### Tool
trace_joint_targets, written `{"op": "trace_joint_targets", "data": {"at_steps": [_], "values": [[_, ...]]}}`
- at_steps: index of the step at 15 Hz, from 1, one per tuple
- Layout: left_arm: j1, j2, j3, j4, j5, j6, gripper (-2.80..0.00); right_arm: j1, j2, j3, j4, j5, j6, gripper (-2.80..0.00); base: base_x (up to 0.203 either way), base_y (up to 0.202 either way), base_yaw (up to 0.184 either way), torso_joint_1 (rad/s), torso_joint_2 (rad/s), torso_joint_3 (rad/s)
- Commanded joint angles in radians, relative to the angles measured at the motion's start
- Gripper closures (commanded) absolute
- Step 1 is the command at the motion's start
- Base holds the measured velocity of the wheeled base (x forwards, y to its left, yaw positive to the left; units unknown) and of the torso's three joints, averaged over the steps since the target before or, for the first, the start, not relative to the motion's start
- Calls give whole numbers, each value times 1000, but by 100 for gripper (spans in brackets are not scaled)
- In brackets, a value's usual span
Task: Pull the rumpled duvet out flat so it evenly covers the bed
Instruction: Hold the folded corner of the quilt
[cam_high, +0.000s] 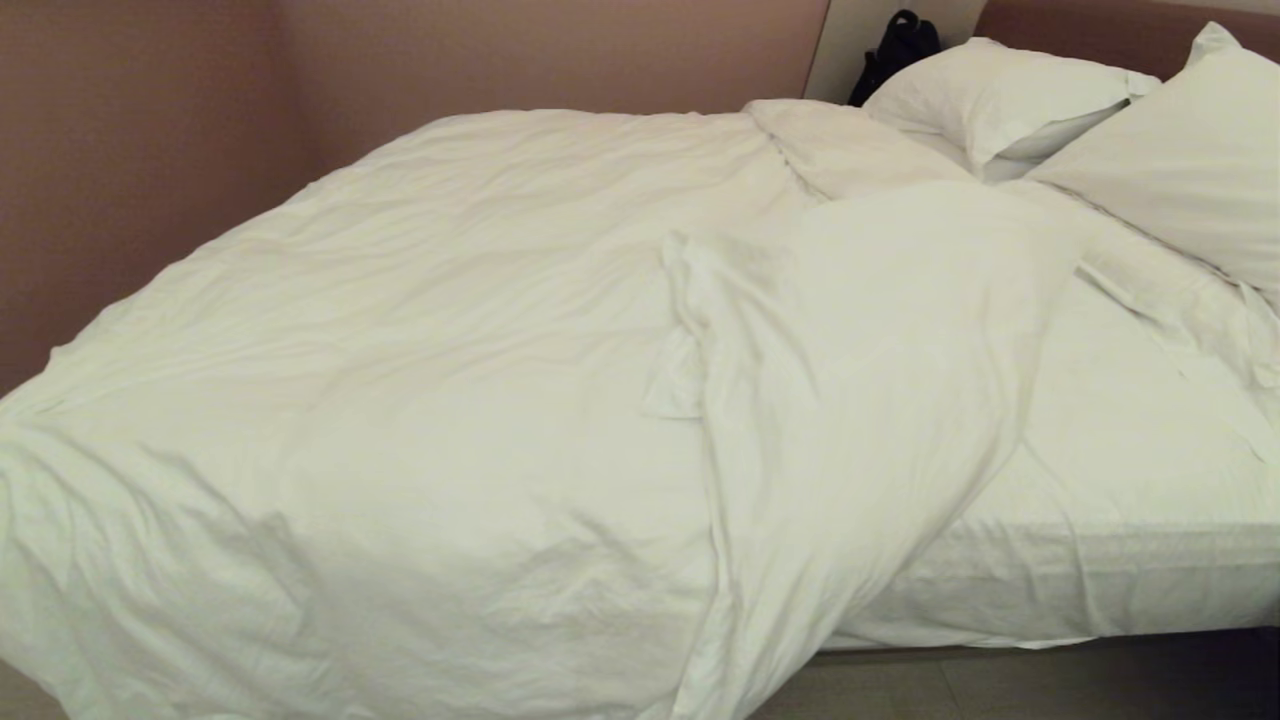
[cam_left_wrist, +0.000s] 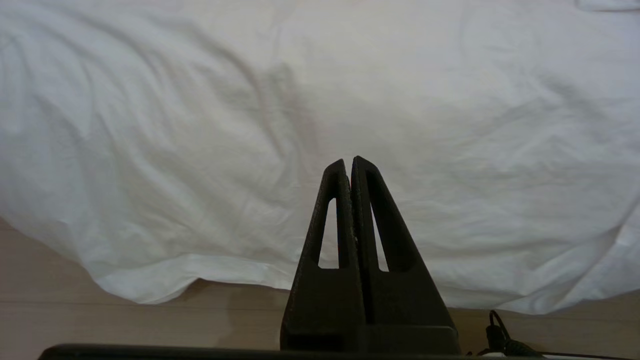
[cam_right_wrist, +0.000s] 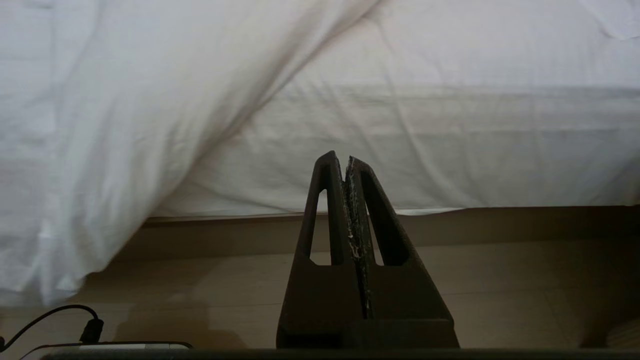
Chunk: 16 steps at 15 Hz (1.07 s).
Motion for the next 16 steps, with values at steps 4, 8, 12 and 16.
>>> {"op": "trace_joint_targets", "data": {"at_steps": [4, 8, 12, 16], "values": [[0, 0, 0, -1, 0, -1, 0, 0, 1, 0, 1, -1, 0, 0, 0, -195, 1, 3, 2, 2], [0, 0, 0, -1, 0, -4, 0, 0, 1, 0, -1, 0, 0, 0, 0, -193, -1, 1, 2, 2], [0, 0, 0, -1, 0, -5, 0, 0, 1, 0, 0, -1, 0, 0, 0, -181, -1, 3, 2, 1], [0, 0, 0, 0, 0, -4, 0, 0, 1, 0, 1, -1, 0, 0, 0, -22, 1, 0, 1, 2]]}}
